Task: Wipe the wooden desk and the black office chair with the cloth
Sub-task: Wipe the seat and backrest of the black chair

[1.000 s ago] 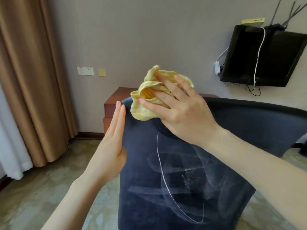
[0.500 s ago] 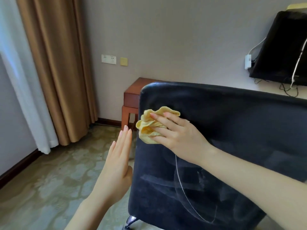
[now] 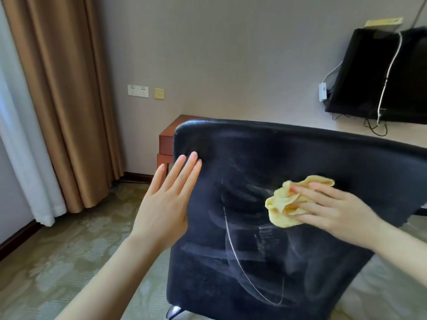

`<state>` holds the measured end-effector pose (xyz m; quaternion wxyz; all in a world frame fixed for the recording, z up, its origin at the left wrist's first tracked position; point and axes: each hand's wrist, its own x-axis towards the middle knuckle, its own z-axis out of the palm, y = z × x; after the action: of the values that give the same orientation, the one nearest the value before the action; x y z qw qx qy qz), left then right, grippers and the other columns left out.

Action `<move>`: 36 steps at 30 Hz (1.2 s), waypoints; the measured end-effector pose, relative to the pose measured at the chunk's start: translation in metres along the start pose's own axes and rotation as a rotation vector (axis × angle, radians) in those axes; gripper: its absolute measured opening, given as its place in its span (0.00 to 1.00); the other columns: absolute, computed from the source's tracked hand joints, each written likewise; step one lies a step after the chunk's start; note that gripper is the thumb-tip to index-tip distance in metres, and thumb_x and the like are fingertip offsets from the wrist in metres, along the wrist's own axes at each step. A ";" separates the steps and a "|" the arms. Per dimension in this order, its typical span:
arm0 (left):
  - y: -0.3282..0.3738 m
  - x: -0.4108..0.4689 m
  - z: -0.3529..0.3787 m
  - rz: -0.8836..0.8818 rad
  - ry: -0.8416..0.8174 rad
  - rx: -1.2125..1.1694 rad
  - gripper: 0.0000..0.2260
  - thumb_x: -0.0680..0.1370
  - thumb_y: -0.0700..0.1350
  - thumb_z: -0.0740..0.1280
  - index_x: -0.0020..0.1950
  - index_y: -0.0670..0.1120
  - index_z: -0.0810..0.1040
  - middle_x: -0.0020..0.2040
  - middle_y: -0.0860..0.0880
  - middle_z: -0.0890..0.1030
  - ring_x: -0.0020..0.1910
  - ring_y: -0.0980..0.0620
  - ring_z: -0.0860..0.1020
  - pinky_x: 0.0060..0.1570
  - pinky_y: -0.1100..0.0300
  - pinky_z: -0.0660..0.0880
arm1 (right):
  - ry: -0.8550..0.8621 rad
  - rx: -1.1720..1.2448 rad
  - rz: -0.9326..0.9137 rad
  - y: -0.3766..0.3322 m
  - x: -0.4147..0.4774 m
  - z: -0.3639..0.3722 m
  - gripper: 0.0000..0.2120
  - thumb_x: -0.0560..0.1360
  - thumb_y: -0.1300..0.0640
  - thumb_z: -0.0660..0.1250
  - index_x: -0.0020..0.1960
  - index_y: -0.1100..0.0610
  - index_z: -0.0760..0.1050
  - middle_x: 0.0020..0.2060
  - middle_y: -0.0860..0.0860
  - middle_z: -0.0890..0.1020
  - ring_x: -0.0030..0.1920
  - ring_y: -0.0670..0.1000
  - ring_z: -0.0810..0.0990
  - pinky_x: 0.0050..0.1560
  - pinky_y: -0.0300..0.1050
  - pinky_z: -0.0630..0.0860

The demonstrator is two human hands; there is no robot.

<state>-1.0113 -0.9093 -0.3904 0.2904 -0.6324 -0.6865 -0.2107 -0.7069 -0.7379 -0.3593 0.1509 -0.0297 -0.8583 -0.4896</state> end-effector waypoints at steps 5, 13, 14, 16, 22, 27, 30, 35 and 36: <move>-0.007 0.005 0.002 0.057 -0.023 0.110 0.42 0.60 0.30 0.71 0.73 0.39 0.64 0.73 0.42 0.65 0.72 0.40 0.64 0.67 0.42 0.59 | 0.190 -0.063 0.134 0.023 0.037 -0.023 0.19 0.80 0.68 0.55 0.63 0.54 0.76 0.61 0.55 0.78 0.69 0.56 0.65 0.70 0.53 0.60; -0.019 0.000 0.003 0.049 -0.018 -0.148 0.34 0.69 0.30 0.60 0.76 0.40 0.60 0.76 0.41 0.61 0.74 0.39 0.61 0.70 0.43 0.58 | 0.492 -0.058 0.318 -0.013 0.152 -0.018 0.15 0.80 0.64 0.60 0.60 0.51 0.80 0.61 0.51 0.79 0.67 0.56 0.70 0.71 0.53 0.61; -0.018 -0.002 0.006 -0.003 0.017 -0.244 0.31 0.69 0.28 0.60 0.73 0.38 0.64 0.73 0.39 0.65 0.71 0.38 0.66 0.69 0.43 0.63 | 0.490 -0.044 0.323 -0.019 0.158 -0.014 0.14 0.79 0.63 0.61 0.58 0.50 0.80 0.61 0.51 0.79 0.67 0.56 0.70 0.71 0.53 0.60; -0.015 -0.006 0.014 -0.141 0.097 -0.436 0.28 0.73 0.27 0.62 0.73 0.39 0.64 0.72 0.42 0.65 0.69 0.47 0.69 0.68 0.56 0.65 | 0.464 -0.015 0.289 -0.029 0.161 -0.003 0.13 0.79 0.63 0.62 0.55 0.50 0.82 0.59 0.50 0.80 0.68 0.56 0.70 0.72 0.53 0.58; 0.008 0.011 0.046 -0.606 0.127 -1.103 0.23 0.82 0.45 0.56 0.77 0.48 0.55 0.75 0.50 0.62 0.74 0.57 0.60 0.74 0.53 0.59 | 0.295 0.091 0.081 -0.056 0.125 0.027 0.16 0.78 0.66 0.57 0.51 0.52 0.82 0.52 0.49 0.82 0.68 0.56 0.72 0.71 0.53 0.61; 0.014 0.032 0.052 -0.762 0.268 -1.173 0.16 0.79 0.49 0.63 0.66 0.47 0.68 0.64 0.44 0.72 0.64 0.47 0.71 0.66 0.46 0.68 | 0.158 0.093 -0.061 -0.062 0.068 0.043 0.21 0.77 0.69 0.53 0.51 0.51 0.81 0.53 0.48 0.82 0.68 0.55 0.70 0.67 0.52 0.65; 0.015 0.038 0.055 -0.823 0.254 -1.050 0.28 0.73 0.54 0.70 0.67 0.42 0.66 0.61 0.47 0.70 0.62 0.47 0.70 0.64 0.51 0.69 | 0.120 0.084 -0.095 -0.055 0.046 0.040 0.20 0.77 0.67 0.55 0.49 0.51 0.83 0.52 0.47 0.83 0.66 0.54 0.71 0.67 0.52 0.65; 0.005 0.043 0.056 -0.882 0.161 -1.052 0.28 0.69 0.58 0.73 0.61 0.51 0.62 0.60 0.50 0.69 0.62 0.49 0.70 0.60 0.53 0.71 | 0.264 0.036 0.063 -0.033 0.060 0.021 0.17 0.79 0.67 0.58 0.46 0.52 0.83 0.47 0.48 0.84 0.66 0.57 0.72 0.66 0.52 0.65; 0.001 0.044 0.056 -0.879 0.130 -1.081 0.28 0.69 0.58 0.73 0.60 0.52 0.62 0.61 0.49 0.70 0.62 0.48 0.71 0.61 0.50 0.72 | 0.306 0.022 0.091 -0.028 0.068 0.016 0.16 0.79 0.67 0.59 0.47 0.52 0.83 0.48 0.49 0.84 0.66 0.57 0.73 0.66 0.52 0.65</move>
<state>-1.0190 -0.8396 -0.4023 -0.1367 -0.3380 -0.6589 -0.6579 -0.7807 -0.7453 -0.3703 0.3021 0.0079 -0.8283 -0.4718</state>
